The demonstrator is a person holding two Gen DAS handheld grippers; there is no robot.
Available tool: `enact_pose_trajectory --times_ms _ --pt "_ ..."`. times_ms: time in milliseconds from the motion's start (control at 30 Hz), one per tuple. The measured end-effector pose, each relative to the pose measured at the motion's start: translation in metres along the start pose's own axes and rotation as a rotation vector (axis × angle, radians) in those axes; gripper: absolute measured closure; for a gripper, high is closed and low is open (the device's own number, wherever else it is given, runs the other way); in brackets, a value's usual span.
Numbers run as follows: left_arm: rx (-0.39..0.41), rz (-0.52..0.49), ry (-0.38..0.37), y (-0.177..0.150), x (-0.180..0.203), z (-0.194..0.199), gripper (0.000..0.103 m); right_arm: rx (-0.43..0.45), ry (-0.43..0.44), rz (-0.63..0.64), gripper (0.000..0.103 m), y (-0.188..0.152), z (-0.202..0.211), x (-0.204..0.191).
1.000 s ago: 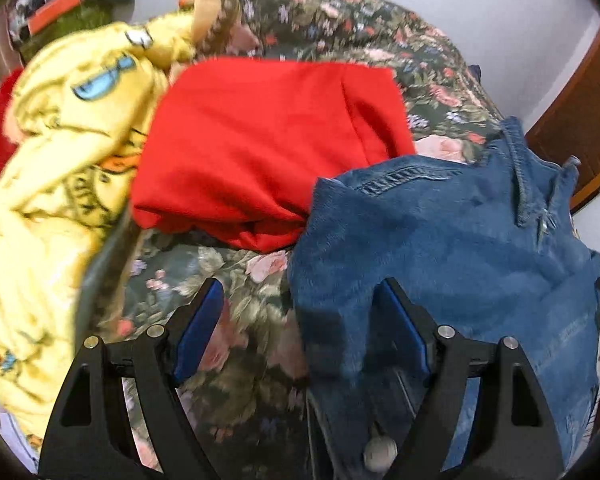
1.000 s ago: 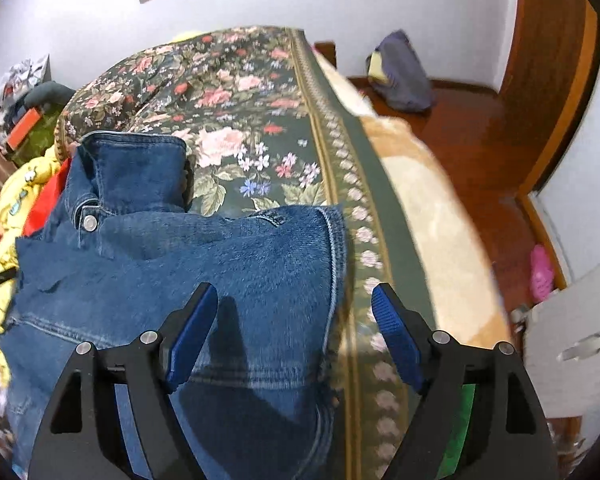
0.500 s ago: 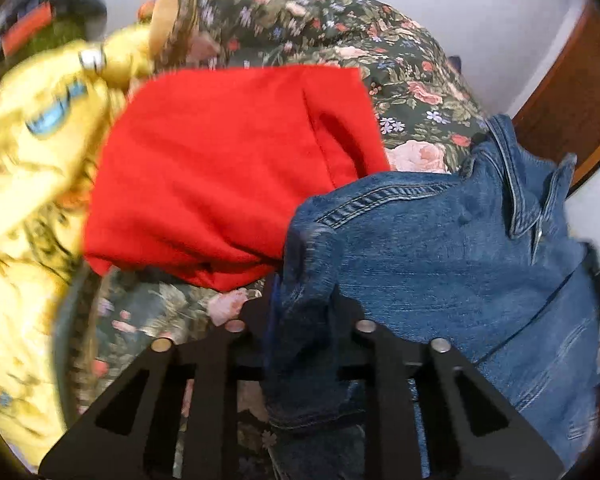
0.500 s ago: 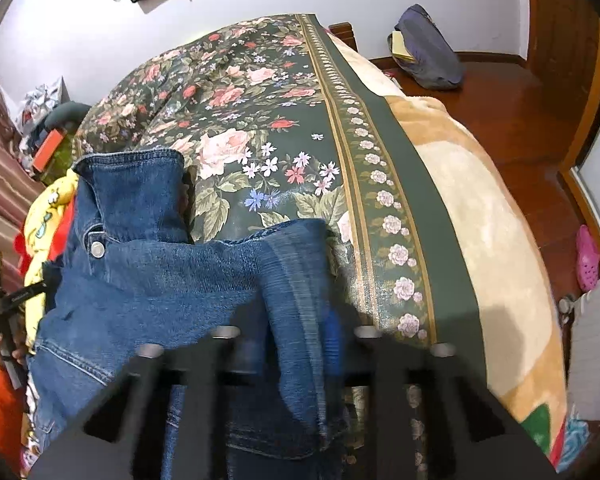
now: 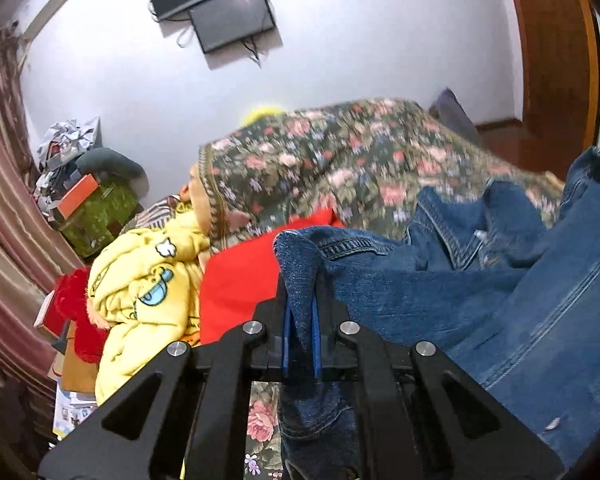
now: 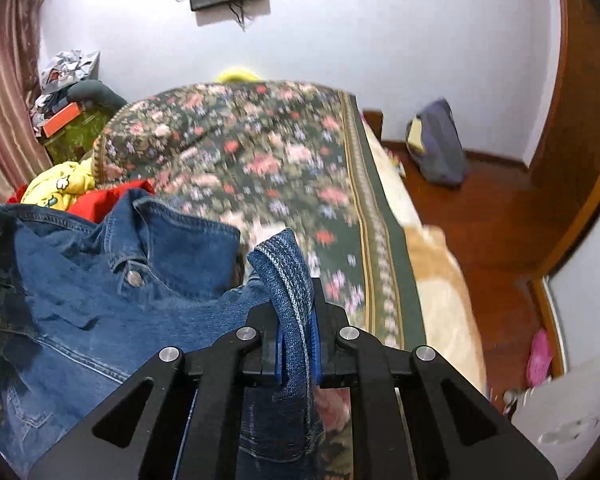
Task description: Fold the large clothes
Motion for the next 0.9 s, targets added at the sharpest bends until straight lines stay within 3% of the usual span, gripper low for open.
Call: enact_pose_trajectory --times_ms 200,400,733,900 --pt "0.003 0.046 0.028 0.012 -0.015 -0.015 0.095 0.054 -0.02 0.038 0.094 0.032 -0.009 -0.015" --pt "-0.078 0.126 0.048 0.004 -0.035 -0.061 0.095 0.043 -0.066 0.036 0.094 0.046 -0.04 -0.015" --pt "-0.267 0.159 0.037 -0.043 -0.033 -0.134 0.093 -0.094 -0.112 0.016 0.093 0.017 -0.095 0.004" --pt "-0.321 0.191 0.027 -0.06 -0.033 -0.149 0.089 -0.11 -0.12 0.038 0.09 0.009 -0.098 0.009"
Point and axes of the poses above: each gripper's, at about its wrist camera, not at the fingertips, and z roughly against the way its jaws point, x to its right, y to its top, the point moved 3 cm from there along -z, roughly the way its jaws point, and after that the axes turned 4 degrees about y, right-handed, at the moved point
